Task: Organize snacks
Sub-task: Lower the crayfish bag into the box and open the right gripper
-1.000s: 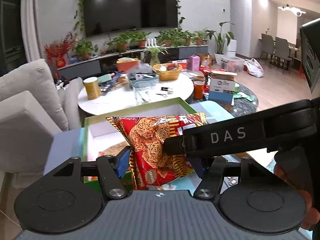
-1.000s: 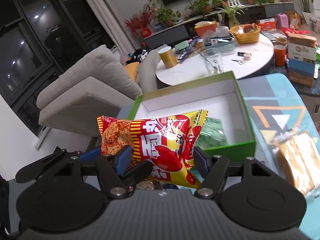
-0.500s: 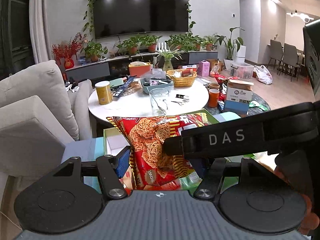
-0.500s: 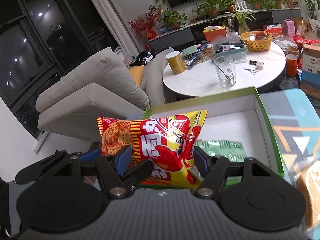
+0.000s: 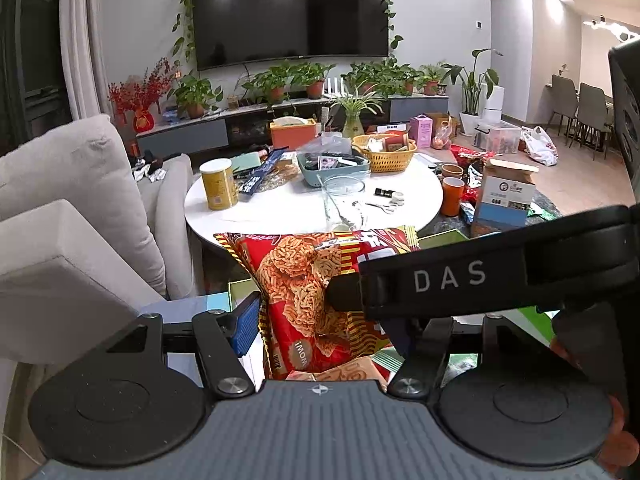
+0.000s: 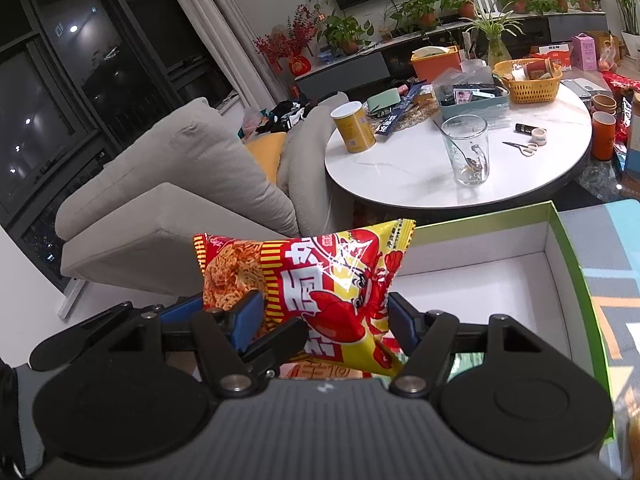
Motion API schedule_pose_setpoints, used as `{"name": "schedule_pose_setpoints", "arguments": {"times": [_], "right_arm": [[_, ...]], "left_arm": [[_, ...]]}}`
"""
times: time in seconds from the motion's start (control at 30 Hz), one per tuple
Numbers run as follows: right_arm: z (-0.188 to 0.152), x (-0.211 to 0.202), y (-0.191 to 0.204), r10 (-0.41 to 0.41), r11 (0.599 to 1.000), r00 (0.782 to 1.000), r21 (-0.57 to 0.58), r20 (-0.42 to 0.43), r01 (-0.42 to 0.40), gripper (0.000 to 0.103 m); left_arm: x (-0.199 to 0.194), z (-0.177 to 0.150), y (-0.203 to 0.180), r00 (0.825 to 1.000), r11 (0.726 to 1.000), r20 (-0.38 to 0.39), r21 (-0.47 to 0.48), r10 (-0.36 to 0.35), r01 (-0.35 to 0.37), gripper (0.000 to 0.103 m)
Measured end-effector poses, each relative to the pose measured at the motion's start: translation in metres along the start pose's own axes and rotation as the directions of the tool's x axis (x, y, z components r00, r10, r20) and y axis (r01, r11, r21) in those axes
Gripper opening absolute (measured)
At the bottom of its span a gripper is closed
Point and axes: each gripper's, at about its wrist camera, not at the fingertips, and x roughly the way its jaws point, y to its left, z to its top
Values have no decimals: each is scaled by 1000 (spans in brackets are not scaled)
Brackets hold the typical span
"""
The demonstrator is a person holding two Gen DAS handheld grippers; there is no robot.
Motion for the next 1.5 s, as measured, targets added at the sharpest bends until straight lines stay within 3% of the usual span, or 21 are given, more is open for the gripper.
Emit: {"name": "schedule_pose_setpoints", "arguments": {"times": [0.33,0.43,0.5,0.6,0.93,1.5], "right_arm": [[0,29,-8,-31,999,999,13,-29,32,50],[-4,31,-11,-145,989,989,-6,3,145,50],[-7,30,-17,-147,989,989,4,-13,148,50],[-12,22,-22,-103,994,994,36,-46,104,50],[-25,-17,-7,-112,994,993,-13,-23,112,50],[-52,-76,-8,-106,994,994,-10,-11,106,50]], "left_arm": [[32,-5,10,999,1000,-48,-23,7,-8,63],[44,-12,13,991,996,-92,6,93,-92,63],[45,-18,16,987,993,-114,11,117,-117,63],[38,-23,20,989,995,-121,-25,91,-95,63],[-4,-19,-5,995,997,-68,17,76,-75,63],[-61,-29,-45,998,998,-45,30,52,-51,63]]}}
